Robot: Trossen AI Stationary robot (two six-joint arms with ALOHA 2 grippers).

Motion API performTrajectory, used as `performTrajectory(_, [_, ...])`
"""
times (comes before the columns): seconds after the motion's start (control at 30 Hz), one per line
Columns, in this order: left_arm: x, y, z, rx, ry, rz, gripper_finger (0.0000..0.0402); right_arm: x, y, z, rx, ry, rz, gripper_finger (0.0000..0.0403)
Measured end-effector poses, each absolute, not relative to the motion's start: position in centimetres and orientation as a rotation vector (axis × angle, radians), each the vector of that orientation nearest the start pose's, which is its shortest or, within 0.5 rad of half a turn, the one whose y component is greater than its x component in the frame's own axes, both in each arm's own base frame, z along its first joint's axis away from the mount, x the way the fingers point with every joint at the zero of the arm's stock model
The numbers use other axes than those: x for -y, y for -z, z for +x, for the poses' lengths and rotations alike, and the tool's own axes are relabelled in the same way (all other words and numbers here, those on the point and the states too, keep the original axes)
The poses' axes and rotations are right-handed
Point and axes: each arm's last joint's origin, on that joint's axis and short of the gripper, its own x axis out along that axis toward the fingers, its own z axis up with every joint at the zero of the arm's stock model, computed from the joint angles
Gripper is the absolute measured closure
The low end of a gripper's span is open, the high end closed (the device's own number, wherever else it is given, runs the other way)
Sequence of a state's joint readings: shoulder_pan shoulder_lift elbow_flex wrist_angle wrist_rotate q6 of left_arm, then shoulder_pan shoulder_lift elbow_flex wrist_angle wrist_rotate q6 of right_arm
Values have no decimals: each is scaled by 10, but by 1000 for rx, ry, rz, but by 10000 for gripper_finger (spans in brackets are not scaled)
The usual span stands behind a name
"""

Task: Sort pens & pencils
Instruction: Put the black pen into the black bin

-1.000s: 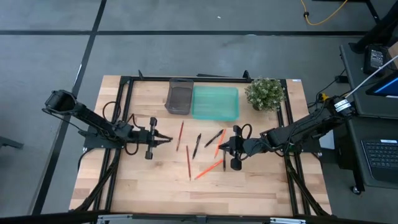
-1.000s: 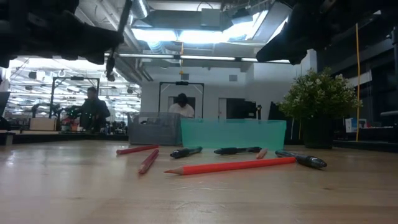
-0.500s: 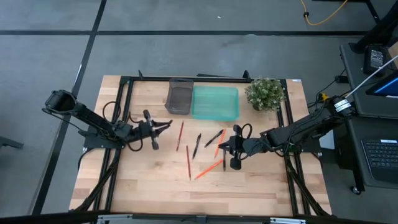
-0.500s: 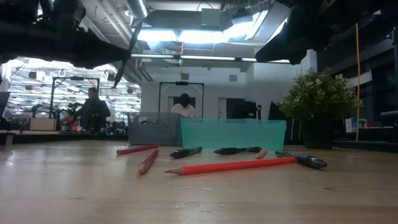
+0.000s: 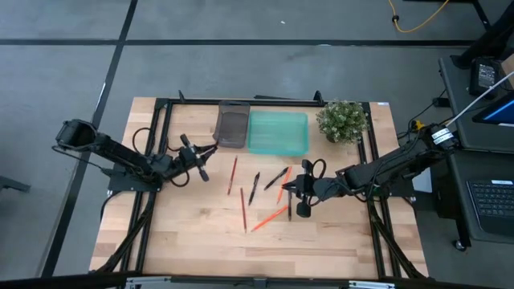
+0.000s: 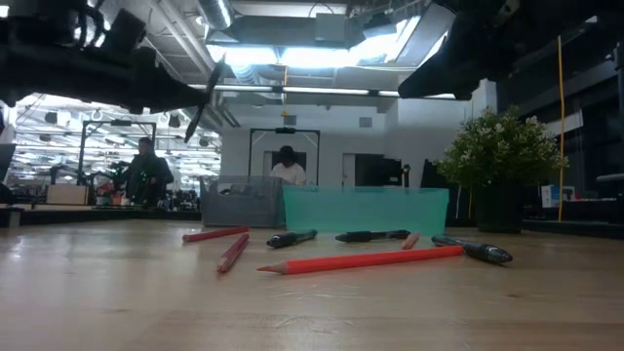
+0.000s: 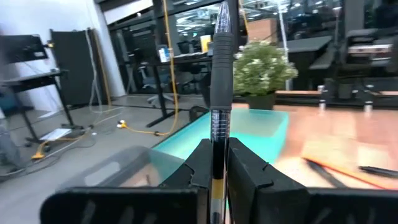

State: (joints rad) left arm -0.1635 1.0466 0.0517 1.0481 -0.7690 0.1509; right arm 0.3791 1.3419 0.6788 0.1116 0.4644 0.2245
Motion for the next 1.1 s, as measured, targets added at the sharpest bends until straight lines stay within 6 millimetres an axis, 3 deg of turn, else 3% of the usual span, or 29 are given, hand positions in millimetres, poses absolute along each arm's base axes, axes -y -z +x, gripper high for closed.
performTrajectory(0.73, [-79,-192,177,-81,-767,128,381,-70,-208,261,-500,197,-30,374])
performTrajectory(0.97, [-92,-185,178,-92,-761,106,381,-66,-208,262,-503,211,-74,374])
performTrajectory(1.1, [-102,-181,190,-141,-713,96,381,-57,-207,264,-508,239,-82,374])
